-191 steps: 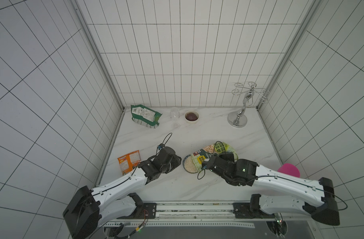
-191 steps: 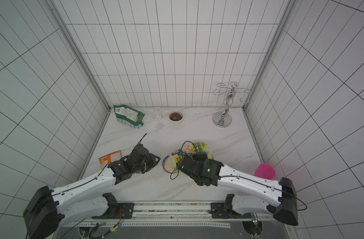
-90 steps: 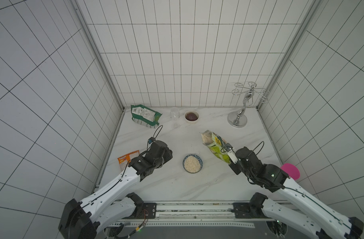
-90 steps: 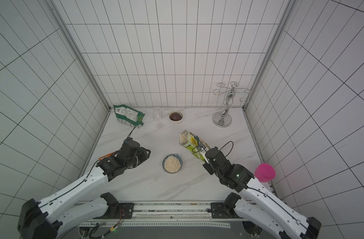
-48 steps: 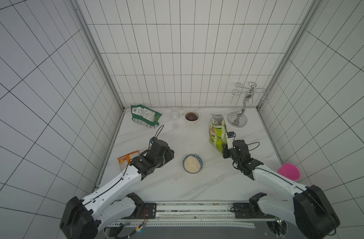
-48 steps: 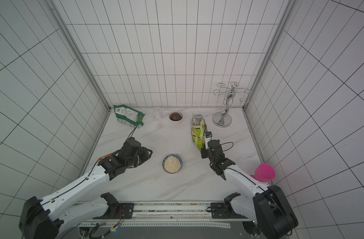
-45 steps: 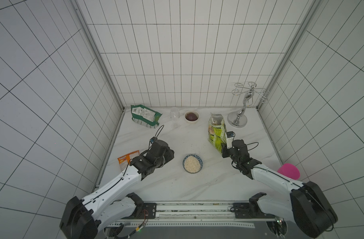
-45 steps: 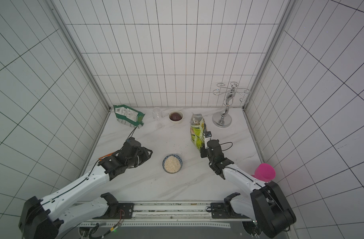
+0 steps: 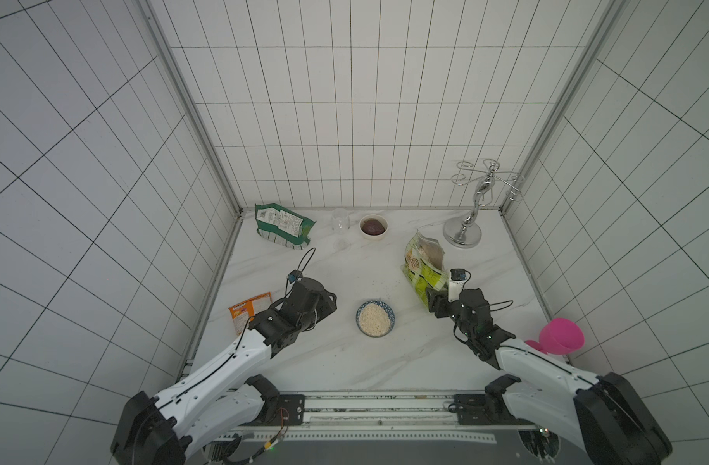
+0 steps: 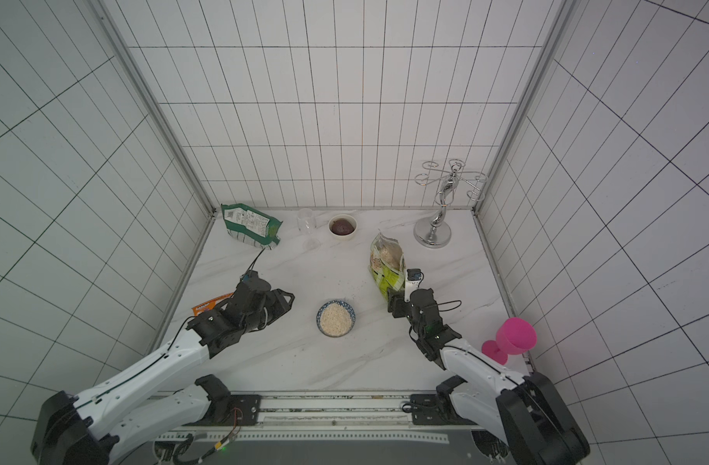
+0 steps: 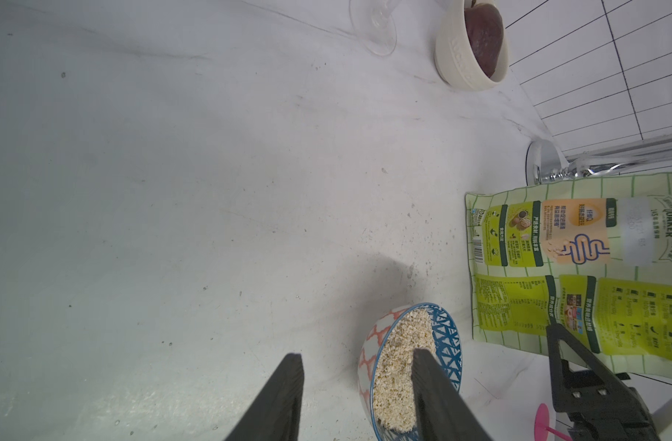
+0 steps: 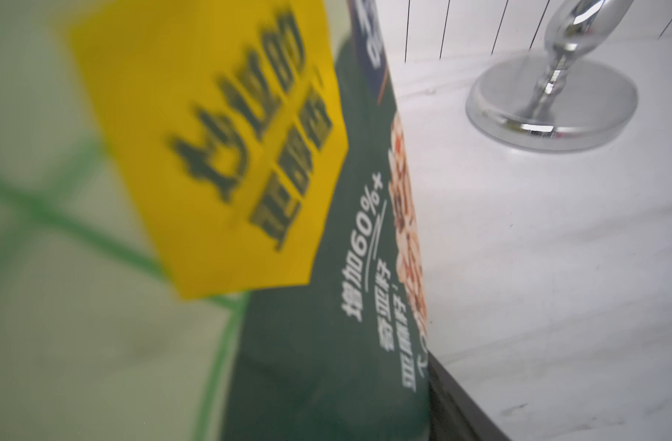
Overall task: Pour the oats into the breakfast bowl
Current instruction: Place the oats bag at the center of the board.
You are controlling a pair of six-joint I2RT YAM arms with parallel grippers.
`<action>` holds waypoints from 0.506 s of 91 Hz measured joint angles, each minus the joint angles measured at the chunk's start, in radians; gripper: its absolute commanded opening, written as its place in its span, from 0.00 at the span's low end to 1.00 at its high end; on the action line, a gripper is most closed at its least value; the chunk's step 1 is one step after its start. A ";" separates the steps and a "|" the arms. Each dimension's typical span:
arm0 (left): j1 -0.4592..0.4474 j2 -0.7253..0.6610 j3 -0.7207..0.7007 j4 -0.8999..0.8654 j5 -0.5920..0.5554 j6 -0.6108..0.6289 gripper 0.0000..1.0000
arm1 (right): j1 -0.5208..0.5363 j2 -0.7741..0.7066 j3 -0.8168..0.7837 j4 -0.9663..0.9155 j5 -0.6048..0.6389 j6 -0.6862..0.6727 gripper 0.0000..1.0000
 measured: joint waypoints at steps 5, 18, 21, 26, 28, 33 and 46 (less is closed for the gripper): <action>0.000 0.000 0.000 0.000 -0.004 0.003 0.51 | 0.008 -0.084 0.006 -0.069 0.000 0.007 0.97; 0.001 0.002 0.000 0.000 -0.011 0.016 0.56 | 0.016 -0.260 0.126 -0.369 -0.016 0.021 0.99; 0.001 0.003 0.000 0.000 -0.011 0.022 0.57 | 0.016 -0.280 0.172 -0.439 -0.020 0.023 0.99; 0.001 0.008 0.002 -0.001 -0.013 0.032 0.59 | 0.019 -0.293 0.272 -0.561 -0.026 0.021 0.99; 0.002 0.011 0.003 -0.001 -0.012 0.034 0.59 | 0.019 -0.291 0.310 -0.603 -0.028 0.020 0.99; 0.002 0.019 0.006 0.000 -0.013 0.043 0.61 | 0.018 -0.264 0.413 -0.713 -0.032 0.010 0.99; 0.002 0.043 0.017 0.001 -0.005 0.065 0.65 | 0.019 -0.064 0.663 -0.935 -0.031 -0.041 0.99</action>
